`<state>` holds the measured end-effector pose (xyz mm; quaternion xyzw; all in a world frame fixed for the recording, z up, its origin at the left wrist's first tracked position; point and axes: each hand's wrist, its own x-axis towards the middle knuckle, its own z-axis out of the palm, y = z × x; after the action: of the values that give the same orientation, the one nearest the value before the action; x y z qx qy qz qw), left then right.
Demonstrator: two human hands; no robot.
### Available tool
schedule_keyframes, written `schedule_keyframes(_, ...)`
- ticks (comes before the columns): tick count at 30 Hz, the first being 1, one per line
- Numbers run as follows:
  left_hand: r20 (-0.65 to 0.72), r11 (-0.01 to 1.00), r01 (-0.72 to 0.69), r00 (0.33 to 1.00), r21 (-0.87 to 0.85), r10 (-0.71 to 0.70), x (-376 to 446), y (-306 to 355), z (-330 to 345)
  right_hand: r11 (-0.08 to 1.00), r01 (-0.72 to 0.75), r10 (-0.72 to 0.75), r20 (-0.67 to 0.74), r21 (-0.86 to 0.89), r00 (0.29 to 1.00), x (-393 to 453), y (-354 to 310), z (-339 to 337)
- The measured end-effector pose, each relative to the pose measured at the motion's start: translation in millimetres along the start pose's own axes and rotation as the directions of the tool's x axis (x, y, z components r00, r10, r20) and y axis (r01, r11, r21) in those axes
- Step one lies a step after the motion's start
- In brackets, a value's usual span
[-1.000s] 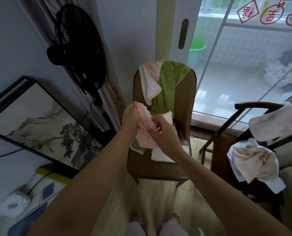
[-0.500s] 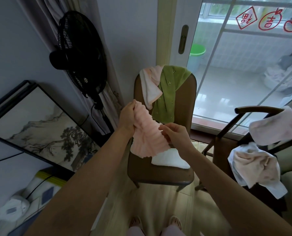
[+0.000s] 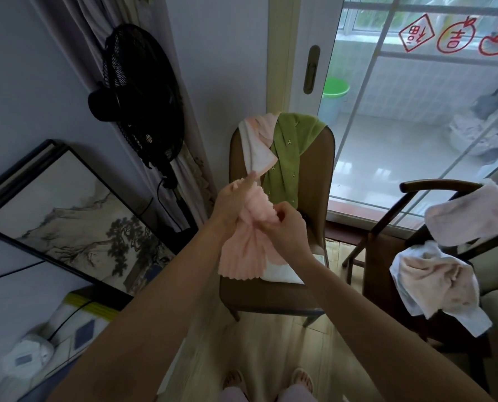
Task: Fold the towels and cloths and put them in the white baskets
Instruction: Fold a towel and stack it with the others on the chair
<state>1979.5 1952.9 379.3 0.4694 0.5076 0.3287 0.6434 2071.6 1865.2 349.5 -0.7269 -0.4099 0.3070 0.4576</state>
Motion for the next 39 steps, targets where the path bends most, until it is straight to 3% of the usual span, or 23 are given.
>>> schedule_keyframes(7,0.003,0.998,-0.019,1.0,0.057,0.019,-3,-4,-12,0.968,-0.102,0.107,-0.009,0.229,0.994,1,5,-13)
schedule_keyframes(11,0.075,0.999,-0.038,0.997,0.037,0.035,-6,-6,-13,0.983,-0.097,0.099,-0.01,0.153,0.995,6,6,-17)
schedule_keyframes(17,0.072,0.989,-0.102,0.993,0.106,0.095,-10,-4,-7,0.993,-0.093,0.096,-0.044,0.065,0.994,15,5,-25)
schedule_keyframes(21,0.103,0.99,-0.107,0.99,0.095,0.097,-7,-3,-9,0.996,-0.07,0.069,0.039,0.045,0.997,15,5,-30)
schedule_keyframes(32,0.018,0.986,-0.087,0.996,0.142,0.085,-5,-4,-8,0.916,0.126,-0.135,0.004,-0.382,0.991,25,3,-38)
schedule_keyframes(39,-0.108,0.984,-0.113,0.986,0.139,0.128,-2,-1,-13,0.999,0.031,-0.028,0.1,-0.032,0.995,32,17,-49)
